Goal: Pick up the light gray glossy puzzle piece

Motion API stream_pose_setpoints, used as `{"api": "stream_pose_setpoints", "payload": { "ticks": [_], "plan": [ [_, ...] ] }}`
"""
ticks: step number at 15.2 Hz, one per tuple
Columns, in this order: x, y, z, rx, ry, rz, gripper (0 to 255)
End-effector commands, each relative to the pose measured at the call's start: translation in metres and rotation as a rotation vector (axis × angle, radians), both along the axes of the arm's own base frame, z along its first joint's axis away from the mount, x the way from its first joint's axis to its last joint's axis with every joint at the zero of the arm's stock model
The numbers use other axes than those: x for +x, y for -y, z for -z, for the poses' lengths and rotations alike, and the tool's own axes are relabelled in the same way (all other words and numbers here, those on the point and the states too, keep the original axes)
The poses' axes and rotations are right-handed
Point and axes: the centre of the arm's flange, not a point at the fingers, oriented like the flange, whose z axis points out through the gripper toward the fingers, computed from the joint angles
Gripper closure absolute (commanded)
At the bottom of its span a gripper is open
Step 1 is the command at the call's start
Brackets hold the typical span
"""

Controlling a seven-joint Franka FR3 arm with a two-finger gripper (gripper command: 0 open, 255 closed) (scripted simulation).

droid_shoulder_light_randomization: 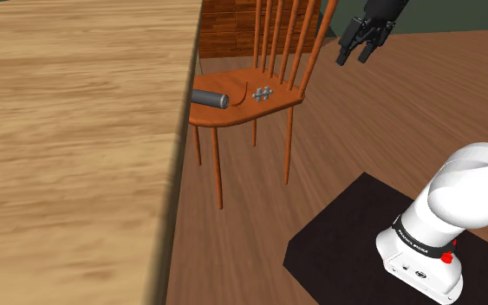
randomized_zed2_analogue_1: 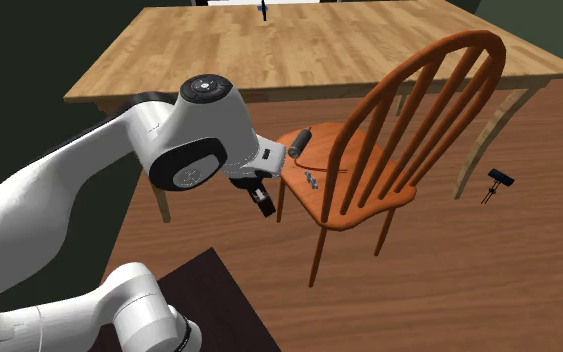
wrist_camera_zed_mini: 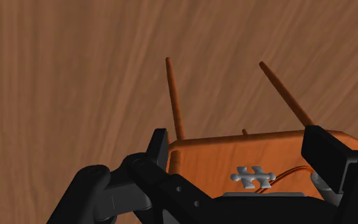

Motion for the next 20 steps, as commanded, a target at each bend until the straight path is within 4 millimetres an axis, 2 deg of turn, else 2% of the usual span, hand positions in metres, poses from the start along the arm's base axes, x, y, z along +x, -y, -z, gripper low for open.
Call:
{"api": "stream_pose_setpoints", "payload": {
  "ticks": [1,11,20],
  "plan": [
    [0.000,0.000,0.000,0.000,0.000,0.000,0],
    [0.094,-0.051,0.059,-0.120,0.153,-0.032,0],
    [0.184,-0.094,0.105,-0.228,0.291,-0.061,0]
  ]
}}
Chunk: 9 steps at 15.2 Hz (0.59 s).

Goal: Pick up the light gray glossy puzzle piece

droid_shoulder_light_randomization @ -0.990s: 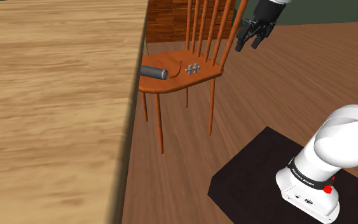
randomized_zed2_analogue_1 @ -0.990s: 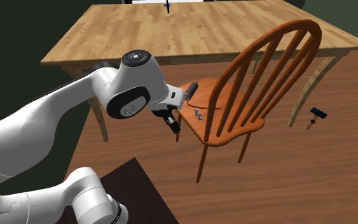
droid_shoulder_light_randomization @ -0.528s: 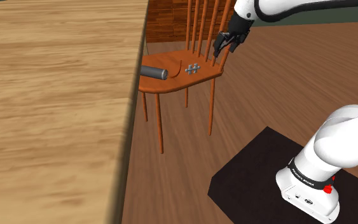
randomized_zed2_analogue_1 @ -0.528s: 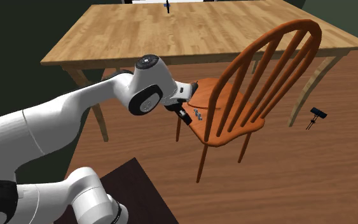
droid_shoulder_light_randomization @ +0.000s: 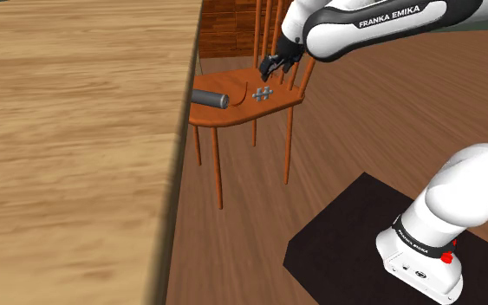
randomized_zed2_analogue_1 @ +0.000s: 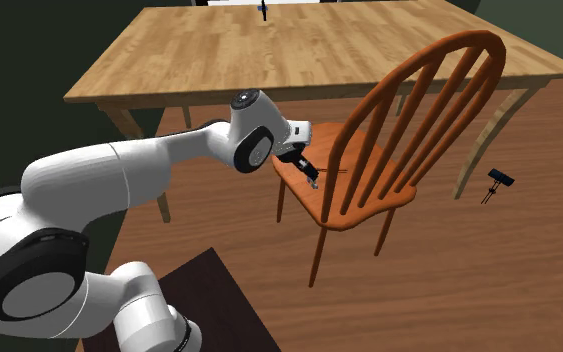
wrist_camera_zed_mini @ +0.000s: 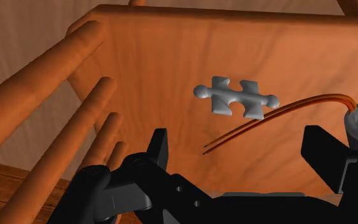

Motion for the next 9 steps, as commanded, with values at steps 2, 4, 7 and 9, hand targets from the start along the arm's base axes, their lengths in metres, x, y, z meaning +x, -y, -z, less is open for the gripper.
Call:
{"api": "stream_pose_setpoints", "payload": {
  "ticks": [2,4,7,9],
  "plan": [
    [0.032,-0.014,0.017,-0.035,0.048,-0.012,0],
    [0.032,-0.014,0.023,-0.035,0.049,-0.012,0],
    [0.032,-0.014,0.038,-0.035,0.049,-0.012,0],
    [0.032,-0.014,0.049,-0.035,0.049,-0.012,0]
  ]
}}
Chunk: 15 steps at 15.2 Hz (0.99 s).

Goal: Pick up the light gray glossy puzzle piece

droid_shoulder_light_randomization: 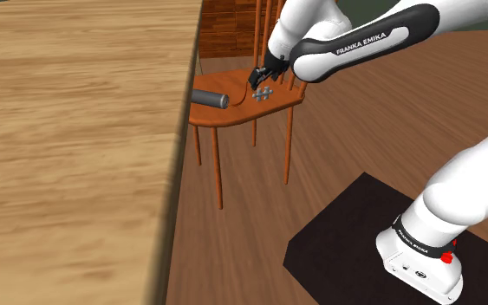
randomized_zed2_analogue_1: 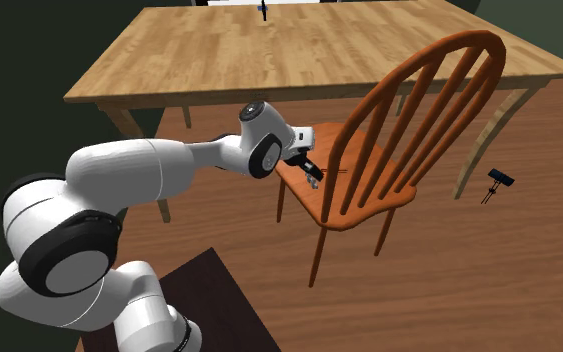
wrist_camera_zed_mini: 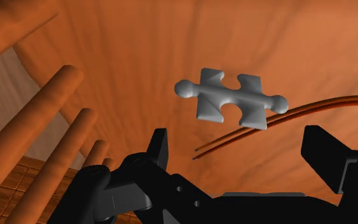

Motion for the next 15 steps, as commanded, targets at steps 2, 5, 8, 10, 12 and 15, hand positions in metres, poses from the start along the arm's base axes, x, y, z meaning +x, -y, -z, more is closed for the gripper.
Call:
{"api": "stream_pose_setpoints", "payload": {
  "ticks": [2,5,8,10,12,15],
  "plan": [
    [0.000,0.000,0.014,0.000,0.001,0.000,0],
    [0.000,0.000,0.014,0.000,0.001,0.000,255],
    [0.000,0.000,0.014,0.000,0.001,0.000,255],
    [0.000,0.000,0.014,0.000,0.001,0.000,255],
    [0.000,0.000,0.014,0.000,0.001,0.000,255],
    [0.000,0.000,0.003,0.000,0.001,0.000,255]
  ]
}}
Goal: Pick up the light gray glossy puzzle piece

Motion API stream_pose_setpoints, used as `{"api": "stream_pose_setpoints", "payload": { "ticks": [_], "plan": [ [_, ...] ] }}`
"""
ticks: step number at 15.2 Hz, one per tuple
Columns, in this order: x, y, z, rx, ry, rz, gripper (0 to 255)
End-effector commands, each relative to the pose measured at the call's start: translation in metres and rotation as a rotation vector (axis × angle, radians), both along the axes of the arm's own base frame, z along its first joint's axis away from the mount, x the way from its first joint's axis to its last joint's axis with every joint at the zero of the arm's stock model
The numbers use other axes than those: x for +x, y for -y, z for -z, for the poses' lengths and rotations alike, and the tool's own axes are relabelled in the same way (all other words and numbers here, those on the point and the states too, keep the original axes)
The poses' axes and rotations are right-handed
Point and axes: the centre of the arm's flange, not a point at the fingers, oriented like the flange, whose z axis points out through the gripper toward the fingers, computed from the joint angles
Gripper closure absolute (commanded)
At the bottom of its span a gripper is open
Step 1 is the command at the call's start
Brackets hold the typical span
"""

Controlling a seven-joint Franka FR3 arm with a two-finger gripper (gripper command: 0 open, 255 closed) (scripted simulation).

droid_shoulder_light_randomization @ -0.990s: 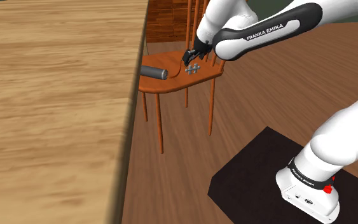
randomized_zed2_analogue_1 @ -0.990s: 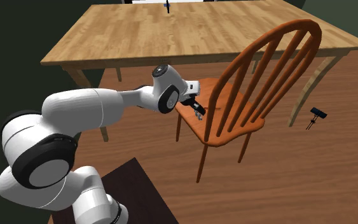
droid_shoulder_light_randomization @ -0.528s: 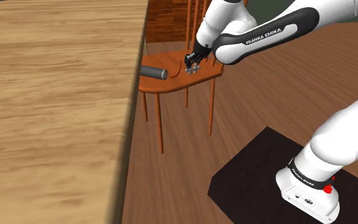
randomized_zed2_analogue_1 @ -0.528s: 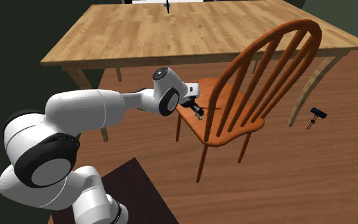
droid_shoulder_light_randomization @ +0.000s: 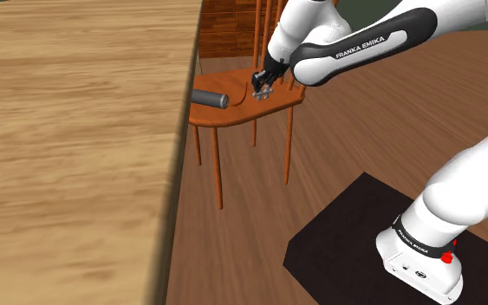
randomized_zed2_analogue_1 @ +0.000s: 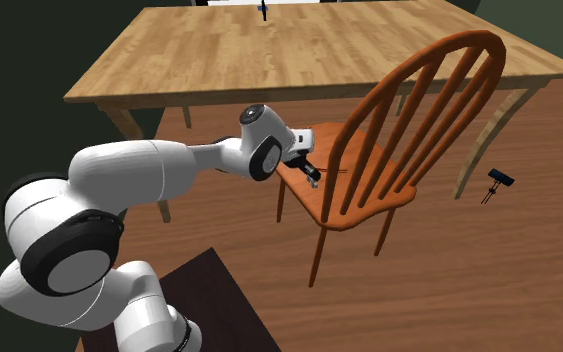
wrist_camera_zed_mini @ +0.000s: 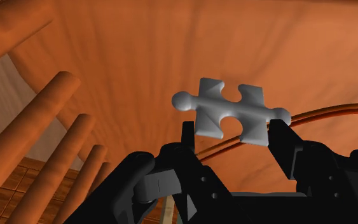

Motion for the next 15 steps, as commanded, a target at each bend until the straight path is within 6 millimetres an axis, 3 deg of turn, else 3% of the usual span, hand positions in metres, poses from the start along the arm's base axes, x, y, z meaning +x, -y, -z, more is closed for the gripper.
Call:
{"api": "stream_pose_setpoints", "payload": {
  "ticks": [1,13,15],
  "plan": [
    [0.001,0.000,-0.010,0.000,-0.001,0.000,255],
    [0.001,0.000,-0.073,0.000,-0.001,0.000,255],
    [0.001,0.000,-0.074,0.000,-0.001,0.000,255]
  ]
}}
